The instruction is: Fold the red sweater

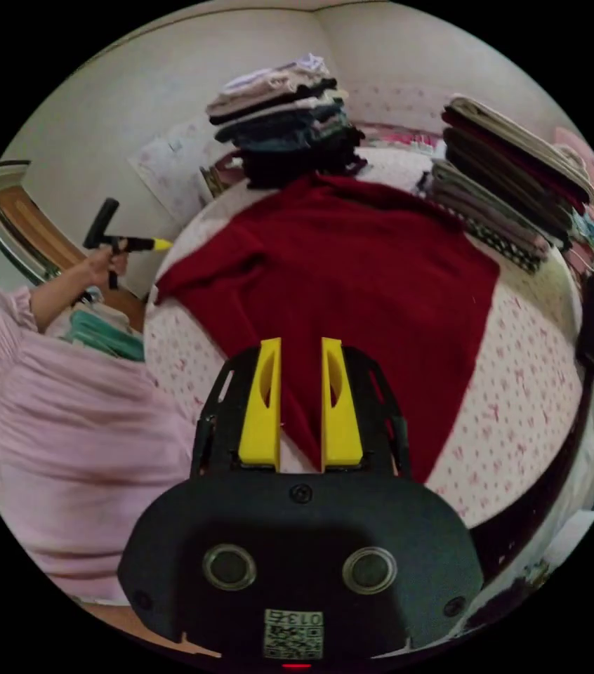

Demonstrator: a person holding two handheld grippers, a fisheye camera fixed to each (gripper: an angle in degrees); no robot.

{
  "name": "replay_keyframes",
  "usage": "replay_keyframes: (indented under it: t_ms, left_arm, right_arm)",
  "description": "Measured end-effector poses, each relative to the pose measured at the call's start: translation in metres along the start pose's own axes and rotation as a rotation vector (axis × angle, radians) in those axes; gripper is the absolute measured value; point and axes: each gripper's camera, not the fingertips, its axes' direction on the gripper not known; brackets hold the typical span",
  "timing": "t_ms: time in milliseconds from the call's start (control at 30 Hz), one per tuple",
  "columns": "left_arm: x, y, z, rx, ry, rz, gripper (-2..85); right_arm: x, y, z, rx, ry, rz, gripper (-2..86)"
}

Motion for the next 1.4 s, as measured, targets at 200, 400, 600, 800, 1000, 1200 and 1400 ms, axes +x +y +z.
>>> replay_keyframes:
  t_ms: [200,400,600,800,1000,1200,1400]
  left_arm:
    - [0.035,-0.004,0.06,-0.234,-0.235,0.235,12.0]
    - [0.054,-0.013,0.066,-0.268,-0.317,0.306,5.4]
    - [0.04,-0.018,0.006,-0.118,-0.14,0.195,5.2]
    - [0.046,-0.038,-0.015,-0.11,-0.124,0.231,5.2]
    - [0.061,-0.077,-0.043,0.015,-0.203,0.352,5.6]
    - [-0.009,-0.096,0.006,-0.07,-0.232,0.119,6.0]
    - [-0.071,-0.032,-0.02,0.024,-0.157,-0.161,7.3]
  right_arm:
    - [0.013,0.078,0.011,-0.214,0.186,0.033,10.4]
    - [0.013,0.077,0.043,-0.282,0.174,0.048,6.7]
    - [-0.009,0.058,0.028,-0.234,0.153,-0.076,10.5]
    - [-0.008,0.048,0.068,-0.405,0.173,-0.116,3.9]
    - [0.01,-0.006,0.008,-0.147,0.339,-0.07,4.4]
    - [0.079,-0.046,0.03,-0.182,0.395,0.169,6.9]
    - [0.098,0.005,-0.034,-0.037,0.41,0.354,9.0]
